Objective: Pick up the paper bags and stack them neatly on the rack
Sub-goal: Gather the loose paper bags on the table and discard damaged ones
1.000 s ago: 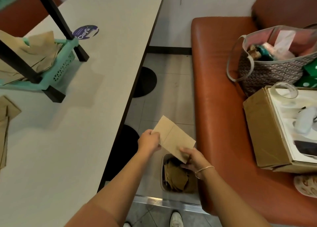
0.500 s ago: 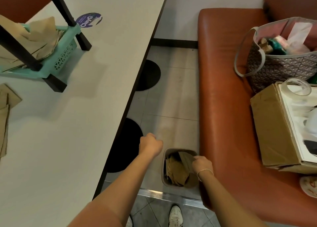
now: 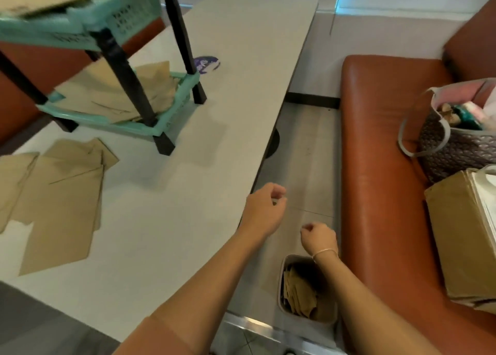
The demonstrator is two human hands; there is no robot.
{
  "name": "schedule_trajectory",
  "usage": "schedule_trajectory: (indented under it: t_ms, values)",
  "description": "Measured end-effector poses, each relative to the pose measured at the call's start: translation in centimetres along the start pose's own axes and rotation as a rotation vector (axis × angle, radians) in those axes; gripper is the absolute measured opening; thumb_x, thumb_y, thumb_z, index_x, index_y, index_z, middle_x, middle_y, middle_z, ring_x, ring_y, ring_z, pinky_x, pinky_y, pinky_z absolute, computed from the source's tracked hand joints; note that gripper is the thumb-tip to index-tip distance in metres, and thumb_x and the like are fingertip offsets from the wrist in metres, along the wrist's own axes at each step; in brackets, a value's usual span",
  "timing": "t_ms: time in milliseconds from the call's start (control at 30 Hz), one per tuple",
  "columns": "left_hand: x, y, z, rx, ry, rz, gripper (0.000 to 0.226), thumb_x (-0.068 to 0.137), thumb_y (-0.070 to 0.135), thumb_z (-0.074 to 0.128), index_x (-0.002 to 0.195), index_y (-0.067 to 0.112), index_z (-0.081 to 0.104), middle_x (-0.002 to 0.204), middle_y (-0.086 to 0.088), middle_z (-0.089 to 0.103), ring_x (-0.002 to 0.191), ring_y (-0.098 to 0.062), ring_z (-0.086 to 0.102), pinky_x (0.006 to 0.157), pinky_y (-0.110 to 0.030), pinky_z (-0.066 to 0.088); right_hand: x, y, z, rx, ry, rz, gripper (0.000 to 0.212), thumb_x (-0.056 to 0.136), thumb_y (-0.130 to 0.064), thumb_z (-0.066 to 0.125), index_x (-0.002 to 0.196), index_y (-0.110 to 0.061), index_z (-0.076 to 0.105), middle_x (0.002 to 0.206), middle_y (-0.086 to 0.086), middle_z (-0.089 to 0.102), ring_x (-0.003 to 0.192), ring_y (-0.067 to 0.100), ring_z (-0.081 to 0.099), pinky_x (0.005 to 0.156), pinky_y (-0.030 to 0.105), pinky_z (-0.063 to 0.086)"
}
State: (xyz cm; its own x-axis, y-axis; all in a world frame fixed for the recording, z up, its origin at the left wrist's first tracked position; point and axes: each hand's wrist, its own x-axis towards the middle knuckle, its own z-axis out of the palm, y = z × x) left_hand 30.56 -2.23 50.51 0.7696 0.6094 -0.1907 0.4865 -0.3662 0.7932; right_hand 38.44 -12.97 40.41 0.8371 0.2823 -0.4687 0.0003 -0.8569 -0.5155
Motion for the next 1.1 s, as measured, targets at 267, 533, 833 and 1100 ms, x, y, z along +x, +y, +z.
schedule_trajectory:
  t_ms: [267, 533, 833, 1100]
  values:
    - [-0.9, -4.0, -14.4, -0.011, 0.428, -0.142, 0.031, 0.091, 0.015, 0.052, 0.122, 0.013, 0.053, 0.12, -0.005, 0.058, 0.104, -0.021, 0.056, 0.085, -0.027, 0.043, -6.7, -14.9, -1.5, 0.307, 0.297, -0.348, 0.029, 0.09, -0.003, 0.046, 0.113, -0.004, 0.064, 0.112, 0.013, 0.066, 0.105, 0.028, 0.058, 0.079, 0.02, 0.036]
    - [-5.4, -15.2, -25.5, 0.312, 0.46, -0.773, 0.081, 0.076, 0.05, 0.068, 0.136, 0.009, 0.032, 0.14, -0.018, 0.029, 0.128, -0.035, 0.026, 0.103, -0.044, 0.032, -12.3, -21.1, 4.3, 0.138, 0.075, -0.524, 0.029, 0.088, -0.008, 0.048, 0.11, -0.014, 0.065, 0.111, 0.006, 0.065, 0.102, 0.021, 0.059, 0.078, 0.02, 0.038]
    - [-7.6, -16.8, -27.5, -0.035, 0.505, -0.84, 0.102, 0.064, 0.032, 0.086, 0.139, 0.004, 0.023, 0.138, -0.02, 0.021, 0.124, -0.036, 0.036, 0.092, -0.042, 0.044, -16.1, -24.3, 11.0, -0.066, -0.163, -0.527, 0.031, 0.087, -0.015, 0.051, 0.117, -0.017, 0.06, 0.121, 0.006, 0.059, 0.111, 0.02, 0.054, 0.091, 0.023, 0.04]
    - [-5.8, -13.0, -26.4, -0.651, 0.47, -0.709, 0.007, 0.083, -0.004, 0.05, 0.086, -0.003, 0.056, 0.071, -0.016, 0.059, 0.046, -0.024, 0.058, 0.061, -0.037, 0.057, -17.9, -26.7, 10.6, 0.569, -0.613, -0.07, 0.045, 0.079, -0.042, 0.07, 0.1, -0.005, 0.058, 0.083, 0.01, 0.06, 0.055, 0.019, 0.052, 0.047, 0.023, 0.043]
